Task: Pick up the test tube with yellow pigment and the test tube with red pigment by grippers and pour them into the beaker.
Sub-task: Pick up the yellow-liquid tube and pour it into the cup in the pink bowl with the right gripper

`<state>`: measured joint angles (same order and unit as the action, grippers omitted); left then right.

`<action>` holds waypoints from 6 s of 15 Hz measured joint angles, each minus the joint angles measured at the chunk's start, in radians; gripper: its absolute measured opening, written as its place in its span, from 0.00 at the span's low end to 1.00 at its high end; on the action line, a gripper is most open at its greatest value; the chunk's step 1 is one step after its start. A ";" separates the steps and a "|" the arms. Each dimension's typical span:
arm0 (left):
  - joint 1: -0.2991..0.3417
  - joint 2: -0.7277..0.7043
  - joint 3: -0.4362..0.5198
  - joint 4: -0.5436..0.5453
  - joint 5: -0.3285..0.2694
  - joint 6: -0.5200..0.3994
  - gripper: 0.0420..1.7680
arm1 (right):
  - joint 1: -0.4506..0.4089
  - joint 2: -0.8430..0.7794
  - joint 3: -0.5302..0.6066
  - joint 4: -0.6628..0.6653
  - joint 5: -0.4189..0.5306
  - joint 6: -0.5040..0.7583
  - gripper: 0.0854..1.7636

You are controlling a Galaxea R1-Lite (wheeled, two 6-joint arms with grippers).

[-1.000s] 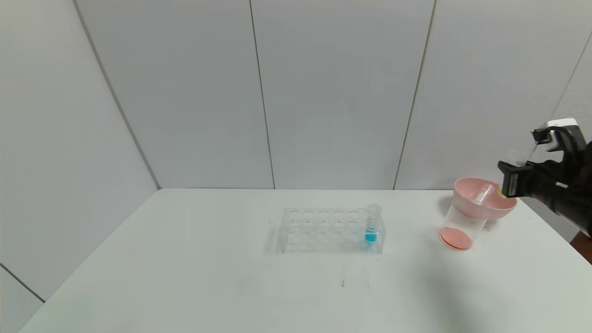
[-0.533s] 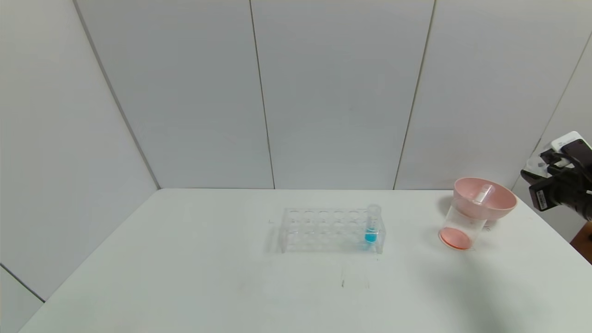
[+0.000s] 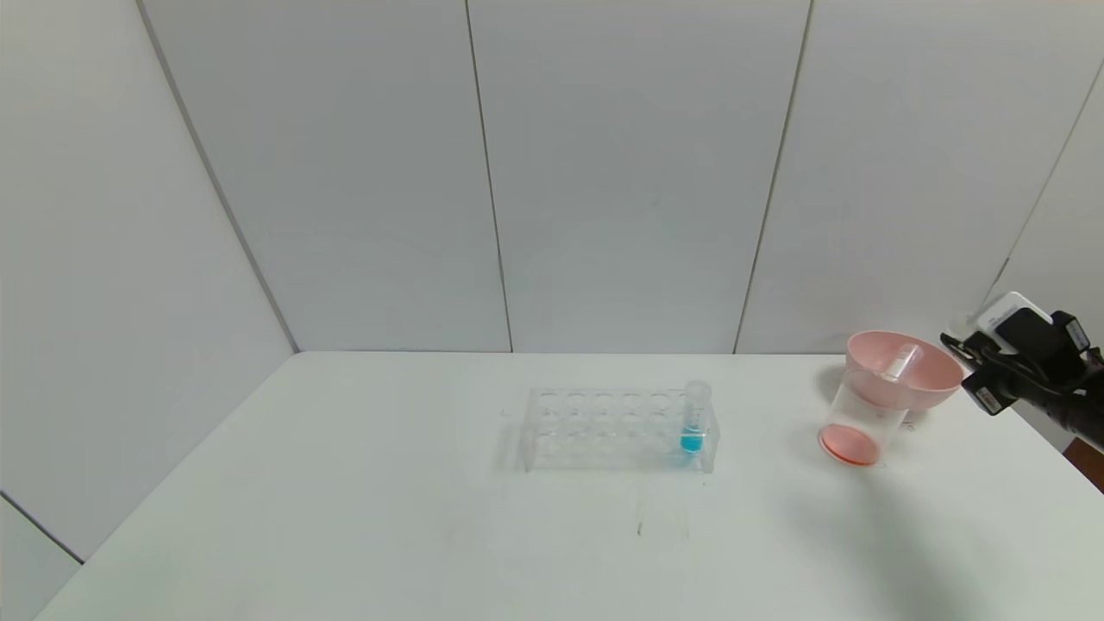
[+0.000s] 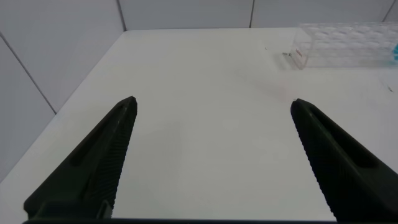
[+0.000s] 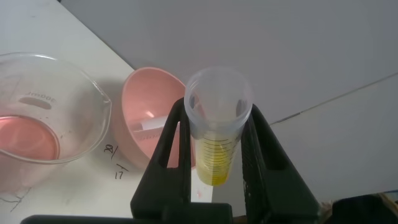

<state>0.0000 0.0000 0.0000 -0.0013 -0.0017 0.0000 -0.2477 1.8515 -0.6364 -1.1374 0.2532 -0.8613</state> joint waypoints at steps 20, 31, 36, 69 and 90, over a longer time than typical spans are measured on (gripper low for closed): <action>0.000 0.000 0.000 0.000 0.000 0.000 1.00 | 0.023 0.040 -0.036 0.000 0.010 -0.096 0.26; 0.000 0.000 0.000 0.000 0.000 0.000 1.00 | 0.024 0.072 -0.046 -0.054 0.019 -0.186 0.26; 0.000 0.000 0.000 0.000 0.000 0.000 1.00 | 0.019 0.078 -0.042 -0.064 0.033 -0.343 0.26; 0.000 0.000 0.000 0.000 0.000 0.000 1.00 | 0.047 0.074 0.013 -0.082 -0.017 -0.713 0.26; 0.000 0.000 0.000 0.000 0.000 0.000 1.00 | 0.103 0.063 -0.039 -0.085 -0.058 -0.753 0.26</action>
<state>0.0000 0.0000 0.0000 -0.0013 -0.0017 0.0000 -0.1451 1.9140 -0.6757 -1.2223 0.1949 -1.6140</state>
